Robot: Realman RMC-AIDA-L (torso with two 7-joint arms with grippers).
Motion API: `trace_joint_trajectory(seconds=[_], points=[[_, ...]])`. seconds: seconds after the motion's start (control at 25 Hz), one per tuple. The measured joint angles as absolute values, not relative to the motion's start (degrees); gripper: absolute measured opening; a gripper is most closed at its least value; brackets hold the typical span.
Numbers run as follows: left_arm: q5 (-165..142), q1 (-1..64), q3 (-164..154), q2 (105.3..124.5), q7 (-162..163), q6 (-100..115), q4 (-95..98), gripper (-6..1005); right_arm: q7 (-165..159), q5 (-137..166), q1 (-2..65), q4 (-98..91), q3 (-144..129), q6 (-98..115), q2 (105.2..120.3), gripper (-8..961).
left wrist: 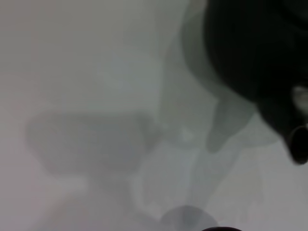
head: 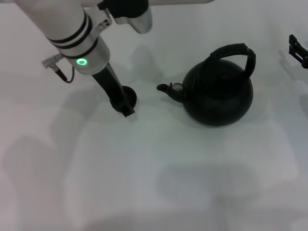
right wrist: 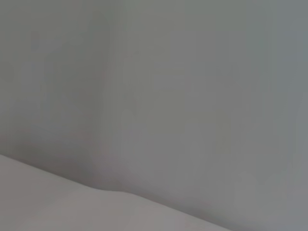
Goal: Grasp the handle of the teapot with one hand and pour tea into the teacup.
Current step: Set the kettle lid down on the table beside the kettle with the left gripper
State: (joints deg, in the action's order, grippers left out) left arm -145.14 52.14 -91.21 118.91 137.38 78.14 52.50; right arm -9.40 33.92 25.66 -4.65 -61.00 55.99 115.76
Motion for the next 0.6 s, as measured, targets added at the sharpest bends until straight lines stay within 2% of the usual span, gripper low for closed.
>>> trace_joint_trajectory(seconds=[0.6], points=[[-143.86, 50.87, -92.03, 119.11, 135.48, 77.82, 50.13, 704, -9.4, 33.92, 25.62, -4.57, -61.5, 55.99, 115.75, 843]])
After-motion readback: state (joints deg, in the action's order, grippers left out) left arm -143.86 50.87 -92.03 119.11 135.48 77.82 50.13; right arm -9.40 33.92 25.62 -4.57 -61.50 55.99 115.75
